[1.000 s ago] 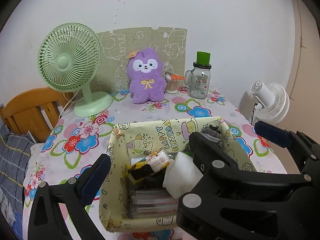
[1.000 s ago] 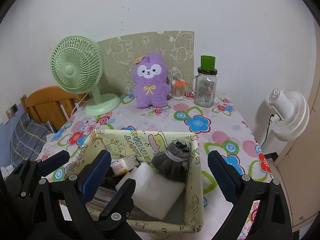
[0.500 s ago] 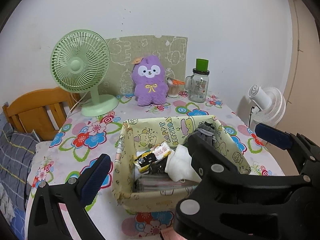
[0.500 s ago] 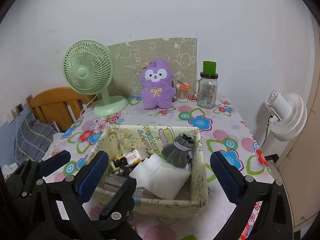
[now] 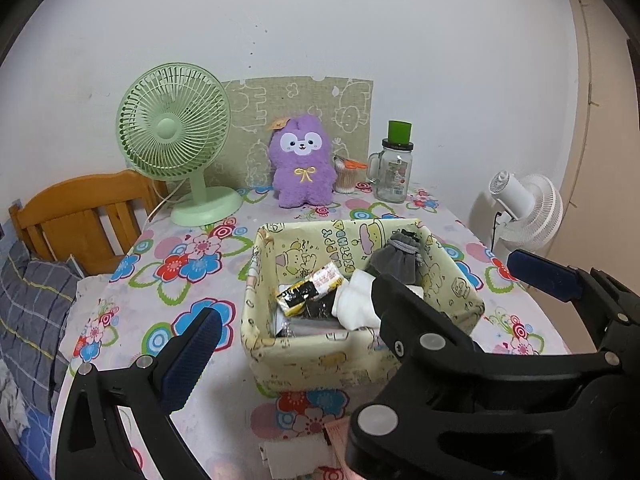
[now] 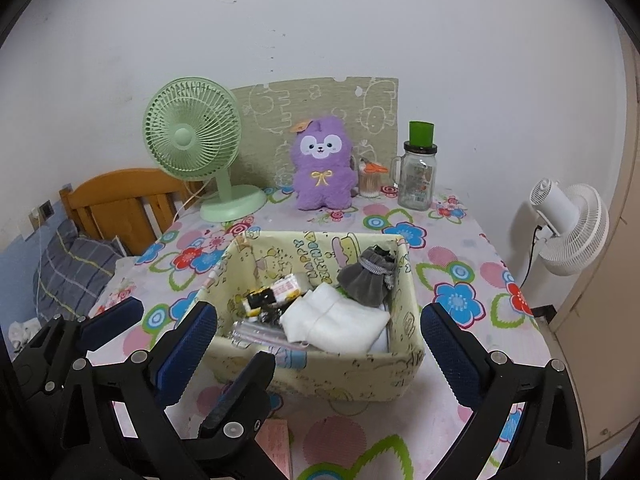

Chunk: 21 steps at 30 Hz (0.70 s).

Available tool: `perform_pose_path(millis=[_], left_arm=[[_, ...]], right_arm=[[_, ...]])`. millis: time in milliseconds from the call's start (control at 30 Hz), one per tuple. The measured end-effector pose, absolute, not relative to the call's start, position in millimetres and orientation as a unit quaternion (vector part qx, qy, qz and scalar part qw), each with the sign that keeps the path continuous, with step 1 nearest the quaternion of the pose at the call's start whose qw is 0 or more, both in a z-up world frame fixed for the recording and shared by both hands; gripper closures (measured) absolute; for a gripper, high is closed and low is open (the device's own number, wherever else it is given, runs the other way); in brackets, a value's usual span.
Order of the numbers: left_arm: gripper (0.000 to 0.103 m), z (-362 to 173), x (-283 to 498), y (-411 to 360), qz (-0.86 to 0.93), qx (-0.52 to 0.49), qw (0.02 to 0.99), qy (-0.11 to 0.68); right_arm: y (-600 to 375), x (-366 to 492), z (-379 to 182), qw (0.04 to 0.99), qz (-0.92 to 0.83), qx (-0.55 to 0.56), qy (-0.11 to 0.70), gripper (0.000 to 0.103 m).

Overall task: Organize soft objects
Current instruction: 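Withdraw both open tools from the box back toward the table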

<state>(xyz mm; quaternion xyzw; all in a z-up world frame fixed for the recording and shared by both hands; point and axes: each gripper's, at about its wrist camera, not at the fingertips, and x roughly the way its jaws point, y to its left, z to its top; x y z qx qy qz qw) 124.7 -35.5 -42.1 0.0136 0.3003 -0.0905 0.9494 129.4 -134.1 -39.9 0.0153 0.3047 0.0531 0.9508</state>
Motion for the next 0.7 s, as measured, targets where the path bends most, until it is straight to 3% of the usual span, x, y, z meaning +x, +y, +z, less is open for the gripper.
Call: perform_pose_path(millis=[700], left_arm=[[0.000, -59, 101, -22, -0.107, 0.008, 0.938, 0.328]], right_arm=[[-122, 103, -55, 0.943, 0.071, 0.020, 0.324, 0.000]])
